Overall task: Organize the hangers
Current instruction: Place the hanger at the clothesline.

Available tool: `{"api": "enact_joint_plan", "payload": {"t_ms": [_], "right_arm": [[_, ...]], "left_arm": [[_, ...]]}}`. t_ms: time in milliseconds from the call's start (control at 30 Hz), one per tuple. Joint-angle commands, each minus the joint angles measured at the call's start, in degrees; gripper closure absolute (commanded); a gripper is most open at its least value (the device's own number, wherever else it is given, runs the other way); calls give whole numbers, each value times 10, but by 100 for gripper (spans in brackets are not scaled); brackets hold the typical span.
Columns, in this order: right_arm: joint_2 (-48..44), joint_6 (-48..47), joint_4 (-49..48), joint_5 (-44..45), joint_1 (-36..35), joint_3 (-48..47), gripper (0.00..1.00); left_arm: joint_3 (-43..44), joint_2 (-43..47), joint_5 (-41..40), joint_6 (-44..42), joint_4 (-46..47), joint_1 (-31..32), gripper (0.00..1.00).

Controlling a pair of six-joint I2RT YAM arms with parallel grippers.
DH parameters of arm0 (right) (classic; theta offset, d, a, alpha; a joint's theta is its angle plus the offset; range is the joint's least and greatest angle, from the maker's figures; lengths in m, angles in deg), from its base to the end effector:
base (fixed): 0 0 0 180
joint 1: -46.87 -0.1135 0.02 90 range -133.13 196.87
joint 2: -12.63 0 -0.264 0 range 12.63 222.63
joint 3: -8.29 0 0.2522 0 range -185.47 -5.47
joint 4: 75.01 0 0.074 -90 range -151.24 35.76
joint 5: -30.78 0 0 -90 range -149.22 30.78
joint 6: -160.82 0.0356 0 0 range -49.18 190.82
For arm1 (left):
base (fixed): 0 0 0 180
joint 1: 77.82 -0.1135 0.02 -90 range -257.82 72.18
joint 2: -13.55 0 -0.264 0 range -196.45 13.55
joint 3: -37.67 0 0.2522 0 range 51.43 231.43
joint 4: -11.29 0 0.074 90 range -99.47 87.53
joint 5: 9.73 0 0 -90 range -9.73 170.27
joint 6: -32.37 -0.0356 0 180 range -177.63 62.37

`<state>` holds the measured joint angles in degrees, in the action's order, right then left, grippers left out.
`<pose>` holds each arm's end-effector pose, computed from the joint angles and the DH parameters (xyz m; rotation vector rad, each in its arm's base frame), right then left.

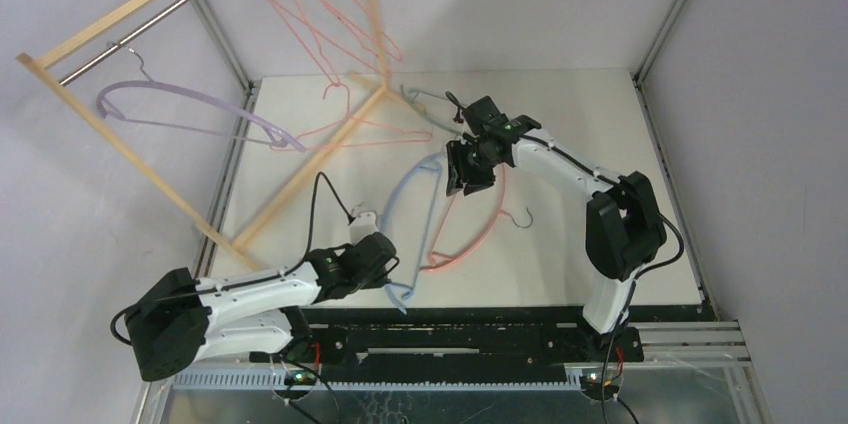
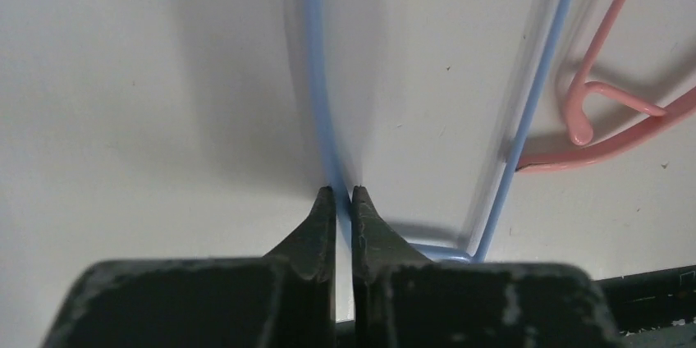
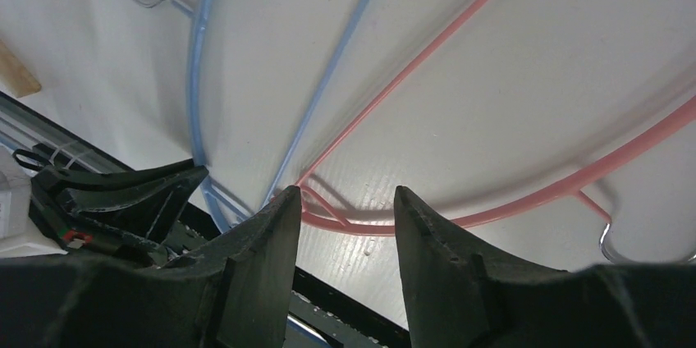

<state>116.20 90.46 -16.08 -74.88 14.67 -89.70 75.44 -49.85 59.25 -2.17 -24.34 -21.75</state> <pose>0.3160 0.2104 0.2479 -0.3920 2.7678 0.6218 0.1115 -0.1428 0.1464 -0.1076 2.5501 -0.2739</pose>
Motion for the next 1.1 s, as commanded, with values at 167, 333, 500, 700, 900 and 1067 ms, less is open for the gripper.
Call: {"api": "enact_joint_plan", "payload": {"t_ms": [167, 333, 500, 700, 900, 1067], "right_arm": [[-61, -19, 9, -4, -5, 9, 46], [-95, -31, 30, -8, -23, 43, 46], [-108, -27, 30, -25, -21, 58, 46], [-101, 6, 17, -83, -40, 56, 46], [-78, 52, 12, -133, -54, 69, 45], [-74, 91, -20, -183, -17, 112, 43]], "left_arm": [[29, -7, 65, -54, -63, 0, 100], [109, 36, 26, -68, -137, 0, 100], [171, 56, 2, -76, -176, 0, 100], [206, 48, -5, -89, -183, 0, 100], [217, 33, -5, -90, -165, 0, 100], [229, 26, -9, -94, -163, 0, 100]]}}
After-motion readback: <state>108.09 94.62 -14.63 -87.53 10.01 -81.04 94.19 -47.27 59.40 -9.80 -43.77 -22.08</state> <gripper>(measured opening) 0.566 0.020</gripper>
